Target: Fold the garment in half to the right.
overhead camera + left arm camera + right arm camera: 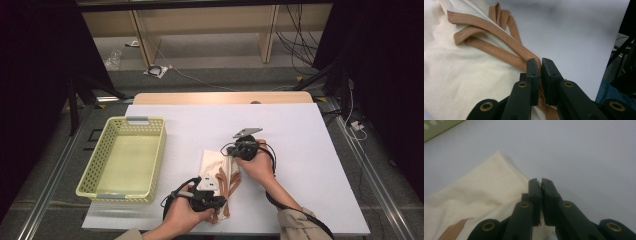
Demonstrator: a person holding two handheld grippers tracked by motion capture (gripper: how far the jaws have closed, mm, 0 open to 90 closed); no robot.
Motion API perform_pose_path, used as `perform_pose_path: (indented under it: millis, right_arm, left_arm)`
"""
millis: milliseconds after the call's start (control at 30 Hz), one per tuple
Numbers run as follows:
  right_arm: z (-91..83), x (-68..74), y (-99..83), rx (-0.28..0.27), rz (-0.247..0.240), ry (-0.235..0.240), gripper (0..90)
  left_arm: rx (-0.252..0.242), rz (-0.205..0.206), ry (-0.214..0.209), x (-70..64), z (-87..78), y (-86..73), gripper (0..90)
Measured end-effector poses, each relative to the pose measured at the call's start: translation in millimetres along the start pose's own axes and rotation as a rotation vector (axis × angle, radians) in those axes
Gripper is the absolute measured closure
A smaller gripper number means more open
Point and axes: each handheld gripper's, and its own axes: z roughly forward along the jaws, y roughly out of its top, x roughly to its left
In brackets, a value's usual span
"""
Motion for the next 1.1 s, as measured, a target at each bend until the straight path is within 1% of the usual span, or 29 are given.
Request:
perform_pose_path:
  millis: [267, 333, 500, 533, 633, 733, 833, 900, 933, 1000, 1100]
  right_arm:
    - [-1.1, -1.5, -1.6, 0.000, 0.004, -0.004, 84.3]
    - [-1.8, -1.6, -1.8, 0.003, 0.005, -0.003, 84.0]
    - [-2.7, -2.6, -2.4, 0.002, 0.003, -0.004, 82.9]
    - [-3.7, -2.8, -2.7, 0.000, 0.010, -0.006, 82.1]
    - [-5.5, -4.0, -3.6, 0.006, 0.006, -0.009, 80.9]
    - [-6.5, -5.2, -4.4, 0.003, 0.008, -0.012, 80.3]
    - [-10.1, -7.5, -5.2, 0.001, 0.017, -0.021, 79.2]
    - [-12.2, -9.2, -5.3, -0.002, 0.013, -0.025, 78.2]
    - [-13.3, -9.5, -5.3, -0.005, 0.018, -0.028, 77.8]
    - [-14.7, -10.1, -5.1, -0.007, 0.019, -0.030, 77.2]
    - [-20.5, -9.6, -2.1, -0.028, 0.020, -0.043, 75.1]
  left_arm:
    - [0.005, 0.005, -0.006, -0.9, 0.5, 0.0, 82.0]
    - [0.000, 0.000, -0.009, -1.9, 0.9, 0.0, 81.0]
    - [-0.005, 0.014, -0.010, -4.1, 1.0, 0.4, 78.1]
    - [0.000, 0.020, -0.013, -4.9, 0.9, 0.4, 77.7]
    - [-0.008, 0.019, -0.018, -6.6, 1.3, 0.6, 76.0]
    - [-0.015, 0.029, -0.023, -7.3, 1.3, 0.9, 74.2]
    - [-0.023, 0.042, -0.033, -9.3, 2.1, 1.5, 72.9]
    - [-0.029, 0.046, -0.038, -10.6, 3.3, 1.4, 71.6]
    - [-0.025, 0.052, -0.039, -10.7, 3.6, 1.4, 71.4]
    - [-0.023, 0.051, -0.041, -11.1, 4.0, 1.4, 71.2]
    - [-0.024, 0.053, -0.046, -11.9, 5.8, 1.0, 70.8]
